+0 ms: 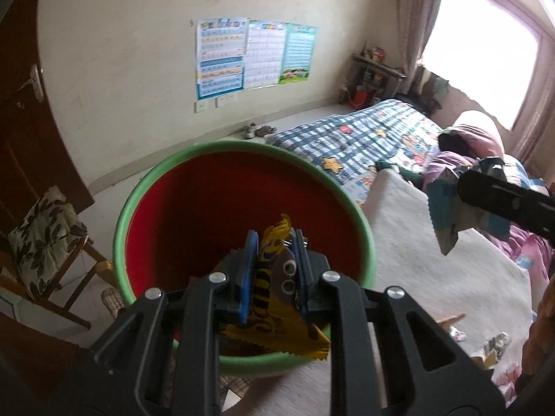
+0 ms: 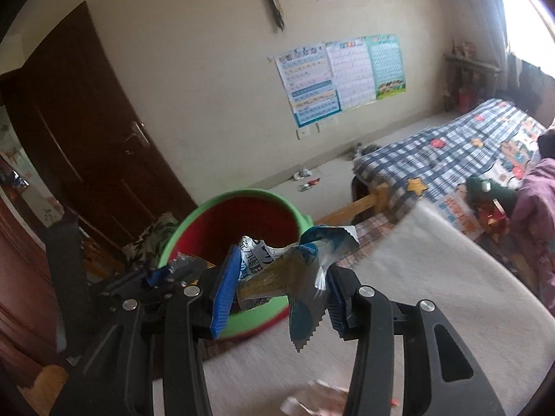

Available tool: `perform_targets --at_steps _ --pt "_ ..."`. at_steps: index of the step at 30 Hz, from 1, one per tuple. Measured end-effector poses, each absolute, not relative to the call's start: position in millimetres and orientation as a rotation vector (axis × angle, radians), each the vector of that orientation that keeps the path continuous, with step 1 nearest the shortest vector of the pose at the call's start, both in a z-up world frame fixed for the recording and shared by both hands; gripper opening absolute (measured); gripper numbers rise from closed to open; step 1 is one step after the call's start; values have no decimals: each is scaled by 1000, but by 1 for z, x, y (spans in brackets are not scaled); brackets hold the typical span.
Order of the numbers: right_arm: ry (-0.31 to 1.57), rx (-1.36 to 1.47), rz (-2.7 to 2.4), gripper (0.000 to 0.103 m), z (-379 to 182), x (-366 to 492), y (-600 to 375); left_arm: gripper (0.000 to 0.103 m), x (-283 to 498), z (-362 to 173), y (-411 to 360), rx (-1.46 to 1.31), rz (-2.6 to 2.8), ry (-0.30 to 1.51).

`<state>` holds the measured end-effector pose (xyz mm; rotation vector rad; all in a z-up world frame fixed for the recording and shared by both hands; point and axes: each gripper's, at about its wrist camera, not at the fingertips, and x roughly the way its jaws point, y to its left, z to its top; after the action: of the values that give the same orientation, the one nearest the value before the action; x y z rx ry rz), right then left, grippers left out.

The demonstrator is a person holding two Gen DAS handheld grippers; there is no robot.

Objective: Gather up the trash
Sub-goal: 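Carry both items over the red bucket and open both tools to drop them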

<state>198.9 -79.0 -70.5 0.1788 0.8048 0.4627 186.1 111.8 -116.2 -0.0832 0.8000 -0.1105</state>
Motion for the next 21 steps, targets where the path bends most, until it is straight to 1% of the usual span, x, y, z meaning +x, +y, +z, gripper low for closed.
perform_targets --at_steps 8,9,10,11,12,13,14,15,18,19,20,21 --pt "843 178 534 47 -77 228 -40 19 199 -133 130 -90 -52 839" --pt "847 182 541 49 -78 231 -36 19 200 -135 132 -88 -48 843" --pt "851 191 546 55 -79 234 -33 19 200 -136 133 -86 -46 844" --pt "852 199 549 58 -79 235 -32 24 200 -137 135 -81 -42 844" --pt "857 213 550 69 -81 237 -29 38 200 -137 136 -78 -40 843" --pt "859 222 550 71 -83 238 -29 49 199 -137 136 -76 -38 839" --pt "863 231 554 71 -83 238 -27 69 198 -136 137 -76 -34 828" --pt "870 239 557 71 -84 239 -28 71 196 -135 139 -77 -32 815" --pt "877 249 556 73 -84 239 -30 72 192 -136 139 -59 -26 808" --pt "880 251 560 76 -84 238 -31 74 191 -137 138 -54 -21 810" --pt "887 254 566 79 -84 239 -30 78 191 -137 138 -56 -20 810" --pt "901 256 575 86 -84 242 -29 80 191 -137 138 -61 -18 810"
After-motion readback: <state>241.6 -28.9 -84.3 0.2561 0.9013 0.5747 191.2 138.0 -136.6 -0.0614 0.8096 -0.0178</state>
